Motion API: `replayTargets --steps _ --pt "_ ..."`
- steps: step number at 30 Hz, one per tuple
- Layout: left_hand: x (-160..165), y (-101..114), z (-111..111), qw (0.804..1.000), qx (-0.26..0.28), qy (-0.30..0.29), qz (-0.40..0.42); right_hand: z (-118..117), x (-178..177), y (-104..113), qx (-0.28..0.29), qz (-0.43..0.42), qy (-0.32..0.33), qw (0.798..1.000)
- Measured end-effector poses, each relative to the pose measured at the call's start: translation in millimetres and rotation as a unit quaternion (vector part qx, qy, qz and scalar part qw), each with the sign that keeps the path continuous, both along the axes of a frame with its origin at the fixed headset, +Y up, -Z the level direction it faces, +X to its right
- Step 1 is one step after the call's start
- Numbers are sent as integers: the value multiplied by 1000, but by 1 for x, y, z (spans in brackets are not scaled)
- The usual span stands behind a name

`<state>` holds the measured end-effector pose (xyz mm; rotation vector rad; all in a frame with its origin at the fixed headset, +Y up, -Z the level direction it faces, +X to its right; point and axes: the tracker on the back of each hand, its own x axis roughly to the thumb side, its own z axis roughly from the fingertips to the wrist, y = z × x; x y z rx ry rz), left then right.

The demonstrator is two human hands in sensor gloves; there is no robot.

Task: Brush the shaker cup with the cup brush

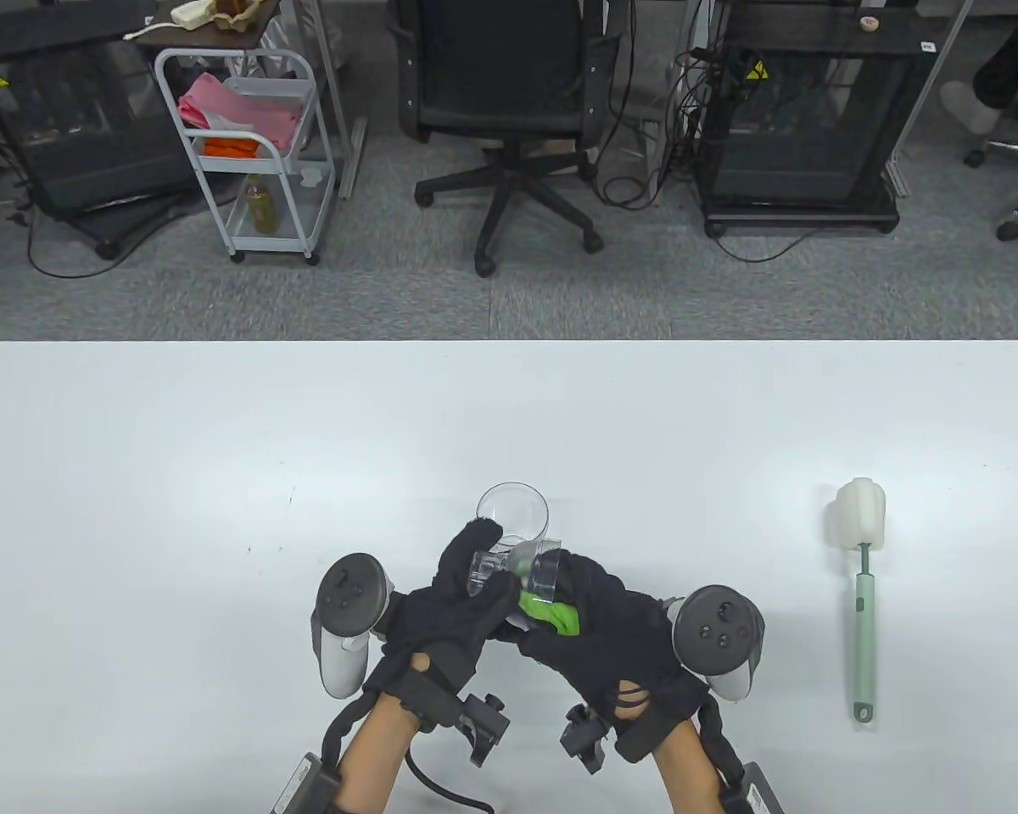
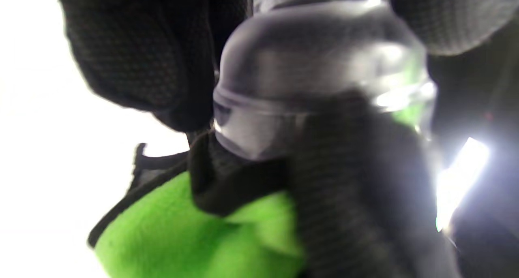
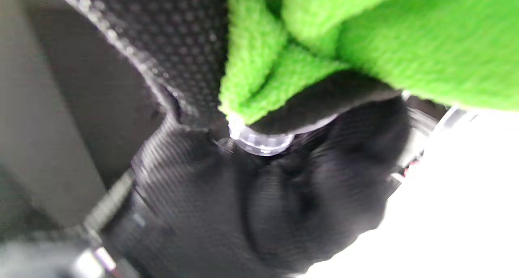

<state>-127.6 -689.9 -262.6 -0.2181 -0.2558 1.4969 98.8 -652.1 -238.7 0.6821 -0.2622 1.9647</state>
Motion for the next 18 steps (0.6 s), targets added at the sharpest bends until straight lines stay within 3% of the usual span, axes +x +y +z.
replayTargets --steps 2,4,5,7,10,14,16,18 --pt "-1 0 -1 1000 4 -12 -14 2 -2 2 5 13 -6 1000" --pt "0 1 -2 997 33 -64 -15 0 -1 1 -17 -20 -7 1000" --pt "0 2 -3 994 58 -96 -3 -2 2 -2 -41 -44 7 998" --pt "-1 4 -4 992 88 -89 6 -3 3 -6 -87 -111 26 990" --pt "-3 5 -2 997 69 -40 -13 -4 4 -8 -88 -111 34 989" --pt "-8 1 0 1000 -7 1 -25 -1 -3 -1 -17 -12 30 999" --pt "-13 0 -2 998 -26 -22 -53 0 -7 -2 -10 14 28 999" --pt "-14 -2 -4 997 -4 -63 -46 0 -8 -4 -20 1 21 1000"
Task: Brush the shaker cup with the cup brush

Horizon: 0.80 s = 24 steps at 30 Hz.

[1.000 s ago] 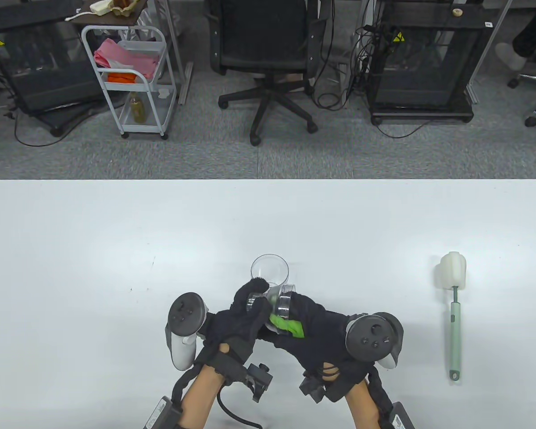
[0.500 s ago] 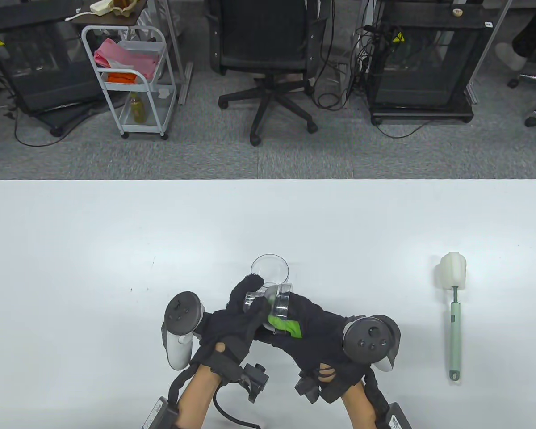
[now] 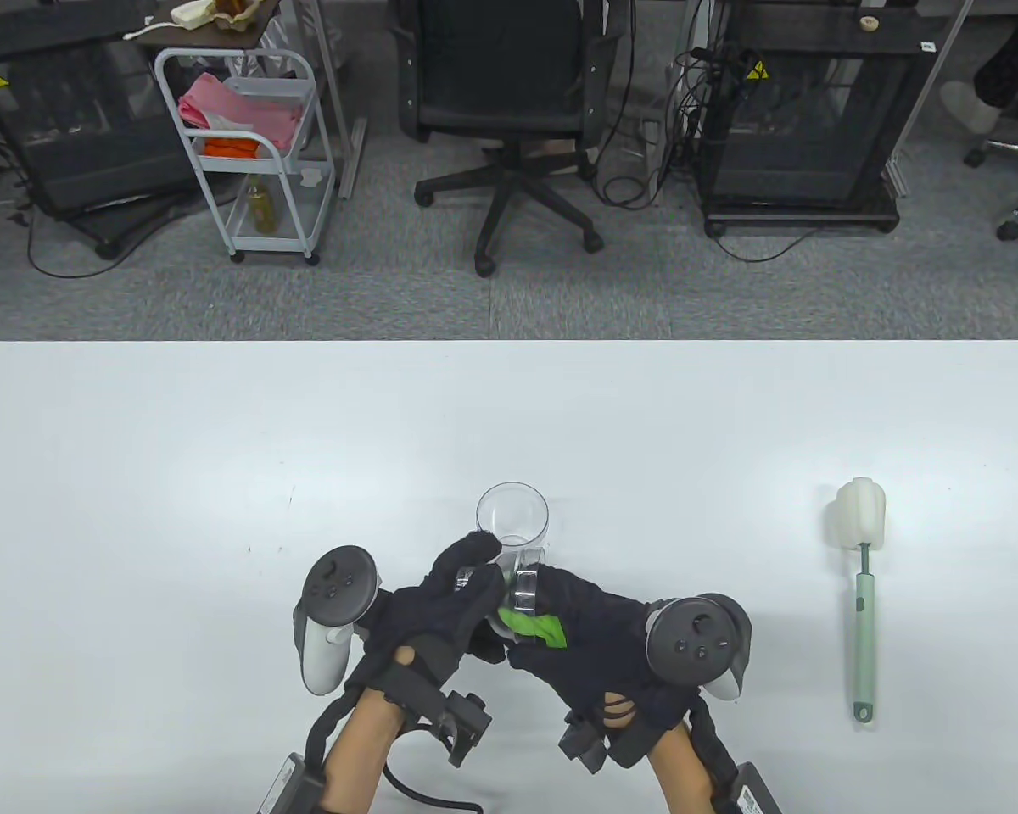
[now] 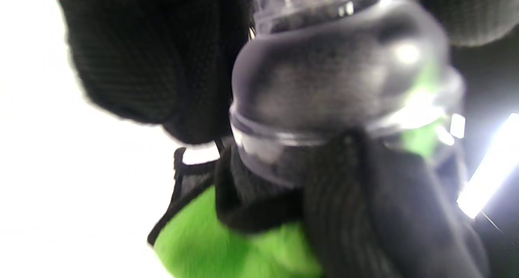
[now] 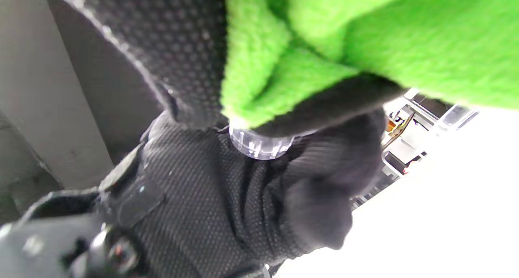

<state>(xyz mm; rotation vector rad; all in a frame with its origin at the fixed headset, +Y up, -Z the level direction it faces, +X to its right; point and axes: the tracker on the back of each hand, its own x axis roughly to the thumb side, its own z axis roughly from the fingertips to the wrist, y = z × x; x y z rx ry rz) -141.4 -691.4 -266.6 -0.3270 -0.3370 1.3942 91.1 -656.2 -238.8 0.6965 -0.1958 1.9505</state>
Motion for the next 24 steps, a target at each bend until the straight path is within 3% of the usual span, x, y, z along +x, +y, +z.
replayTargets --steps 2,6,9,12,16,19,21,24 --pt "2 -2 -2 998 26 -45 30 -2 3 -2 -36 -44 12 998" --pt "3 5 -1 997 62 19 -50 -5 8 -8 -89 -117 27 989" --pt "2 3 -3 998 36 13 -42 -6 9 -4 -49 -54 30 997" --pt "-5 1 -6 999 30 7 -32 -7 8 -3 -48 -35 61 996" --pt "-5 0 -7 998 22 -57 -32 -11 12 -2 -42 -4 91 995" --pt "5 -7 -7 990 1 -116 77 -13 14 -6 -76 -25 139 987" --pt "6 -7 -7 987 -23 -119 105 -15 18 -7 -71 -38 127 989" --pt "0 -3 -10 994 14 -88 63 -16 28 -6 -72 -56 61 994"
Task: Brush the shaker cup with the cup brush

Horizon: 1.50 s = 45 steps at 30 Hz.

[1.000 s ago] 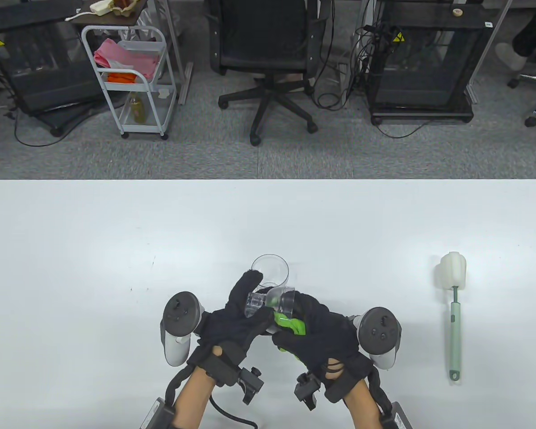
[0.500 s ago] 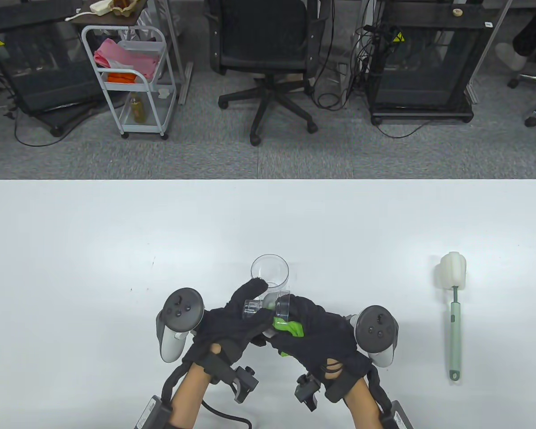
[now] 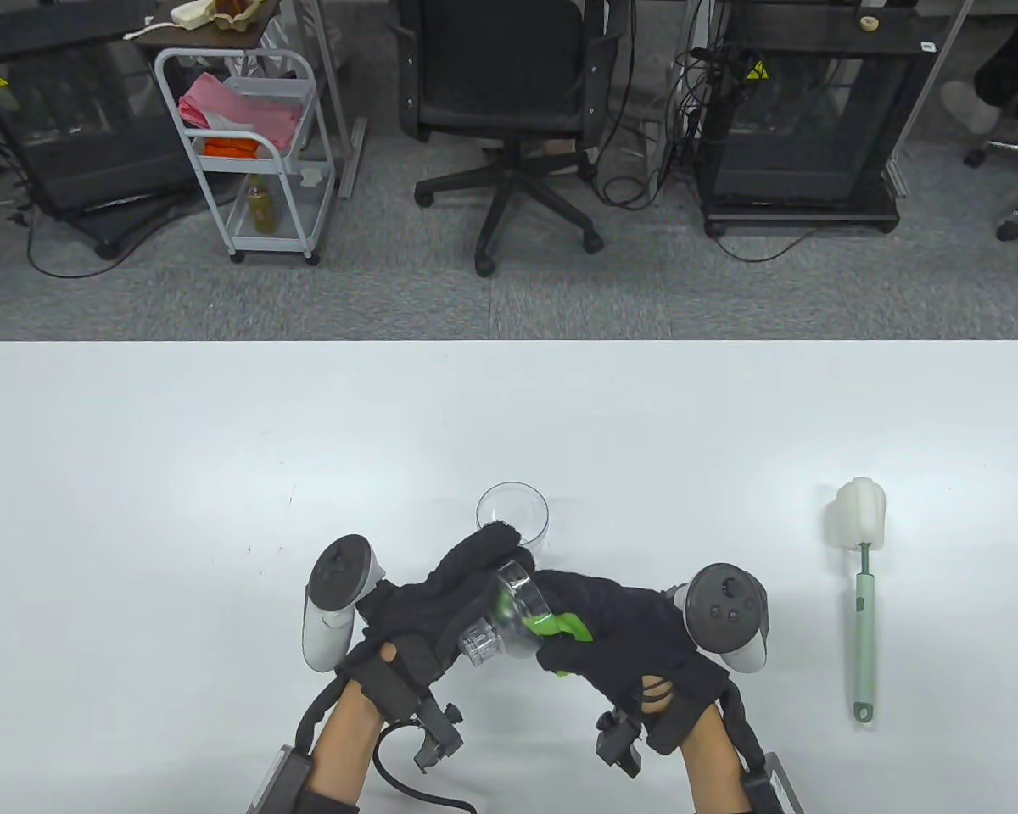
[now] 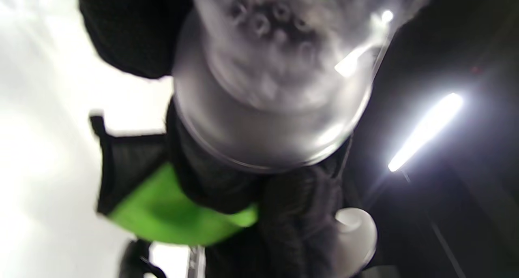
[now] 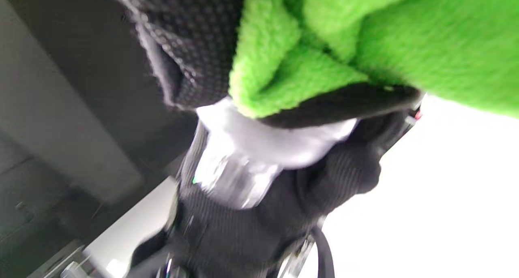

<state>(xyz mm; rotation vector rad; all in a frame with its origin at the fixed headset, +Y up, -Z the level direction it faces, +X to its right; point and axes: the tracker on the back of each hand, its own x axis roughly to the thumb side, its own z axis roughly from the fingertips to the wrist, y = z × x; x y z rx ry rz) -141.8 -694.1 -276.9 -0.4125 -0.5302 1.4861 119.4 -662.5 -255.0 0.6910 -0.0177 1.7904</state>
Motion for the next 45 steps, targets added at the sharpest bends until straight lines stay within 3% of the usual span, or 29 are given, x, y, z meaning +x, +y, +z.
replayTargets --steps 1,5,8,12,14,17,23,27,30,32,35,38,40,42,43,45 --pt "-3 2 0 1000 8 6 -7 0 6 0 -6 -22 -40 999" --pt "-4 10 3 998 40 27 -41 0 15 0 -13 -25 -92 995" --pt "0 17 5 995 84 2 -56 2 21 2 -15 -68 -121 990" --pt "7 28 13 983 158 37 -91 10 28 12 40 -95 -180 978" --pt "11 36 21 965 206 90 -137 17 29 20 94 -69 -218 969" --pt "16 42 28 949 235 127 -167 23 26 27 135 -51 -245 959" --pt "21 45 37 943 208 187 -181 26 8 30 166 -6 -179 970" --pt "15 39 37 958 141 213 -133 27 -3 31 182 31 -121 975" --pt "16 36 38 973 97 198 -70 26 -7 31 193 78 -119 971" --pt "19 36 39 974 94 197 -55 25 -6 29 179 80 -120 973" --pt "20 40 41 971 144 188 -34 17 1 20 83 31 -119 989" --pt "21 44 39 969 198 148 -12 10 3 7 -41 -109 -54 992" --pt "21 44 36 972 198 125 -19 11 3 10 -4 -101 -77 992" --pt "20 42 32 982 171 80 -24 16 3 22 78 -19 -87 993" --pt "21 41 31 988 140 56 -20 21 0 29 124 29 -92 988" --pt "18 39 29 993 99 65 -25 29 -8 38 197 101 -96 970"
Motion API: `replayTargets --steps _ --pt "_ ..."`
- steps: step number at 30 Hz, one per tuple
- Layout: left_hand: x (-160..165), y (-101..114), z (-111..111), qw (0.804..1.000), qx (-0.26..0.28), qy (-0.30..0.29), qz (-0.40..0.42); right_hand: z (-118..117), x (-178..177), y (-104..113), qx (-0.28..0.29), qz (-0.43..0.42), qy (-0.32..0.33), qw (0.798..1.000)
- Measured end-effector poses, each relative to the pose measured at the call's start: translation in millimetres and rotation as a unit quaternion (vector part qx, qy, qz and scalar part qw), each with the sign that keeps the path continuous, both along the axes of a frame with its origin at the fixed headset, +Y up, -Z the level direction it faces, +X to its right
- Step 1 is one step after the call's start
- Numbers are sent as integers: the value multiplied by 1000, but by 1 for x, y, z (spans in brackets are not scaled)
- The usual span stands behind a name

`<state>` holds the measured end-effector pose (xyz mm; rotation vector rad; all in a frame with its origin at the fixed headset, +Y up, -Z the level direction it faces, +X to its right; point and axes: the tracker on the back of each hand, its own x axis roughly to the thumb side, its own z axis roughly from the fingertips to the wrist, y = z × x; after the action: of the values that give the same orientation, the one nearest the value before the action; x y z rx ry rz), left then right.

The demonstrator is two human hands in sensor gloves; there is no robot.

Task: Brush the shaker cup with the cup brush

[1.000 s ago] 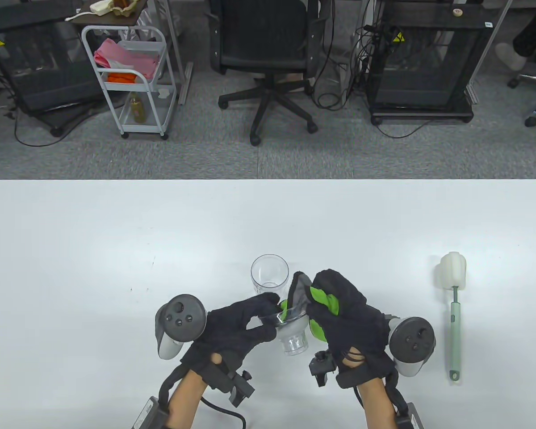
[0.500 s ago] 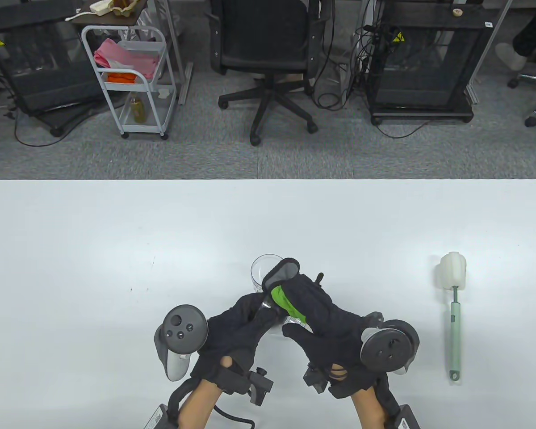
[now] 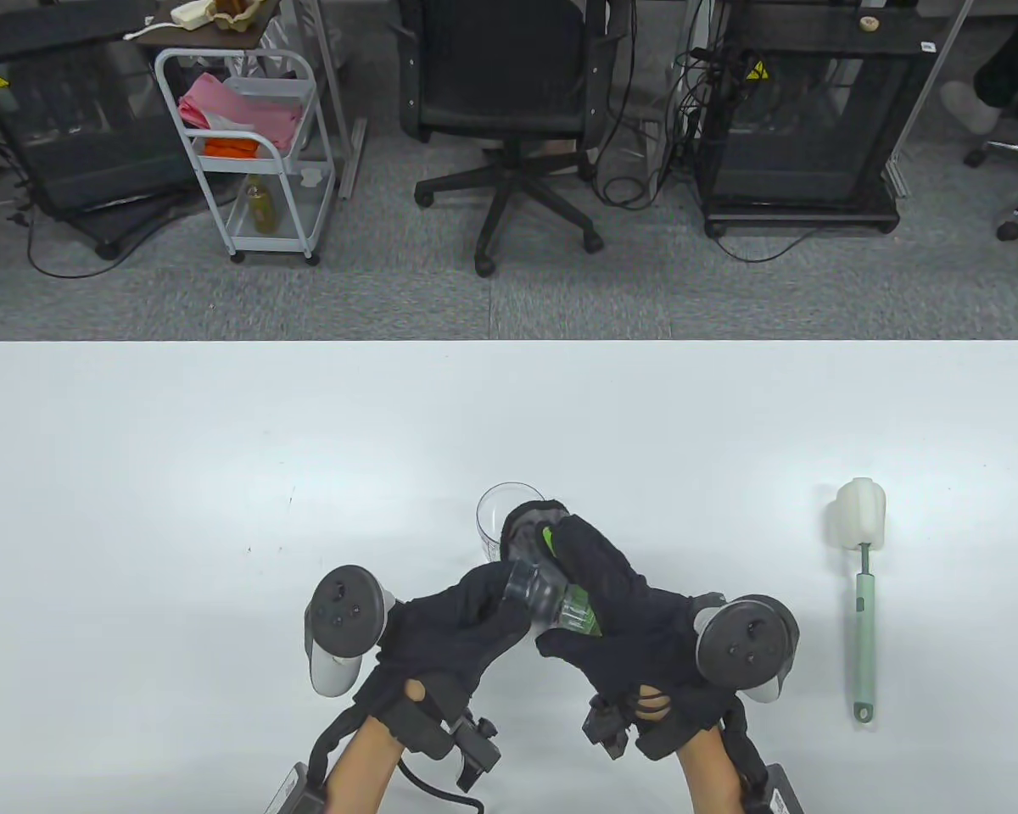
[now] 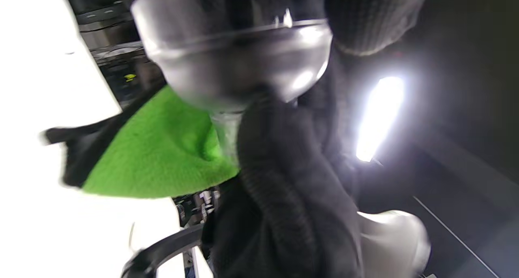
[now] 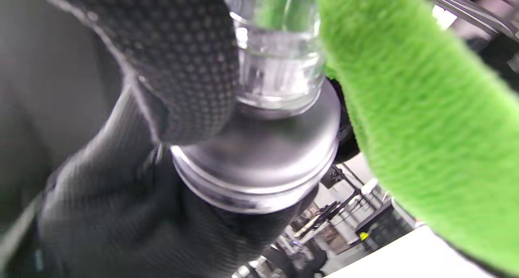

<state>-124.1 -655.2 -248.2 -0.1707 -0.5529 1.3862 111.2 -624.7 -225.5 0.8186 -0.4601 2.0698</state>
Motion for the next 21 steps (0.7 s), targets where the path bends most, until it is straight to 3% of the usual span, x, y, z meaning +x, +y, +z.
replayTargets --steps 2,4,7,9,12,14,16,18,21 --pt "-2 -1 -1 1000 -23 -2 -1 6 -8 5 46 51 -20 997" --pt "-4 0 0 1000 -18 -8 -3 7 -10 5 48 56 -22 997" --pt "-4 2 1 999 35 -6 -29 -1 0 -2 -42 -61 -2 997" --pt "-2 3 1 994 96 -7 -52 -6 9 -7 -108 -158 10 981" --pt "2 3 1 991 130 5 -27 -10 13 -13 -177 -173 30 969" --pt "3 3 0 991 131 -11 -20 -7 12 -9 -150 -183 18 972" --pt "5 4 2 993 113 -23 -5 -3 9 -2 -88 -129 23 987" --pt "4 5 -1 998 60 -14 -11 6 2 7 -8 -34 7 999" --pt "2 -2 -3 1000 -11 -8 -14 14 -12 14 58 58 -15 997"
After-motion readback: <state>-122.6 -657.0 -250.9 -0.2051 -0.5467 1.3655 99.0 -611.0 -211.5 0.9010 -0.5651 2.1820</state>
